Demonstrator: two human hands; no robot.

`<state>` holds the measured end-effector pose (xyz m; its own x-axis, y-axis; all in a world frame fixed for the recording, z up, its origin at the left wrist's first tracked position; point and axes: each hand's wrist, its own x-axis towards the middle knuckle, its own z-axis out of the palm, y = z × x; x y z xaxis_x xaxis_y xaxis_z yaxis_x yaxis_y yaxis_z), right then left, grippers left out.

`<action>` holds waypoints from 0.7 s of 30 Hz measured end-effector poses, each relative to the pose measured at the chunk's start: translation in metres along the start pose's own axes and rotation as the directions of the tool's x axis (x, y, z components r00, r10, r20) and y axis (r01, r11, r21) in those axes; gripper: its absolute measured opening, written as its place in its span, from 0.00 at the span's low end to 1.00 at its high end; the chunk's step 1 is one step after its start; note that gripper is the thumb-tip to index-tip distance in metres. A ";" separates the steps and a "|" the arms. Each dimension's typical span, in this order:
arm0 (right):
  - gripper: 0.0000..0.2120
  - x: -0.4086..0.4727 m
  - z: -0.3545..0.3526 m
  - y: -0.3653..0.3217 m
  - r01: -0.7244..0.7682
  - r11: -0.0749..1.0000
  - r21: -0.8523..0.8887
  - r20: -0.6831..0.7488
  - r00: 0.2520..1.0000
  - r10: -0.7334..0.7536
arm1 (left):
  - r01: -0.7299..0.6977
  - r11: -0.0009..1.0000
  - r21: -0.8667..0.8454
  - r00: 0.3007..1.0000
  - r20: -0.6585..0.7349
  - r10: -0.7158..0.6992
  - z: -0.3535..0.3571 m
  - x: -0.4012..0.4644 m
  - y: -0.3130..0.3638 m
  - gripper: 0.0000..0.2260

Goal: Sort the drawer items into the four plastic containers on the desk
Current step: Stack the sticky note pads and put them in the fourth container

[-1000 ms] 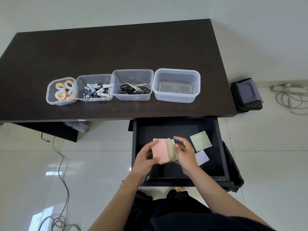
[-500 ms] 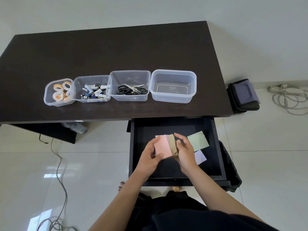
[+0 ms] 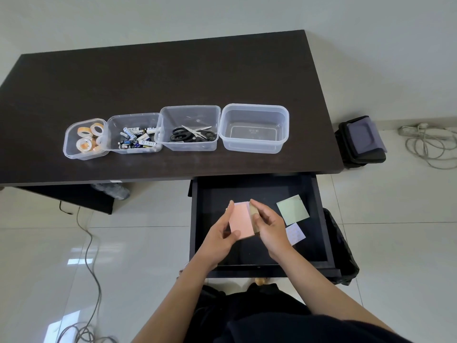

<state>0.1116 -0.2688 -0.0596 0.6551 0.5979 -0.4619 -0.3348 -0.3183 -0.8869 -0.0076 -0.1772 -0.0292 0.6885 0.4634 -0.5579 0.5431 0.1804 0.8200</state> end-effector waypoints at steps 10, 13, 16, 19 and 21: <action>0.17 0.000 0.002 -0.006 0.025 0.999 0.044 0.043 0.999 -0.027 | 0.048 0.993 0.104 0.995 -0.094 -0.038 0.006 0.004 0.005 0.30; 0.15 0.000 0.001 -0.005 0.008 0.997 0.082 0.037 0.999 -0.011 | 0.032 0.997 0.070 0.995 -0.100 -0.025 0.005 0.004 0.004 0.23; 0.14 -0.001 0.002 -0.005 0.000 0.995 0.098 0.044 0.999 -0.005 | 0.024 0.996 0.090 0.995 -0.103 -0.015 0.005 0.004 0.005 0.23; 0.14 -0.003 0.003 -0.007 0.002 0.992 0.127 0.056 0.998 -0.009 | 0.028 0.994 0.109 0.990 -0.141 -0.013 0.005 0.004 0.005 0.26; 0.15 -0.005 0.003 -0.008 0.000 0.990 0.143 0.070 0.997 -0.010 | 0.035 0.994 0.105 0.987 -0.157 -0.018 0.003 0.005 0.005 0.29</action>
<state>0.1091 -0.2671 -0.0505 0.6094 0.6512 -0.4523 -0.4284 -0.2095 -0.8789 0.0002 -0.1765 -0.0282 0.5946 0.5901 -0.5460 0.6145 0.1044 0.7820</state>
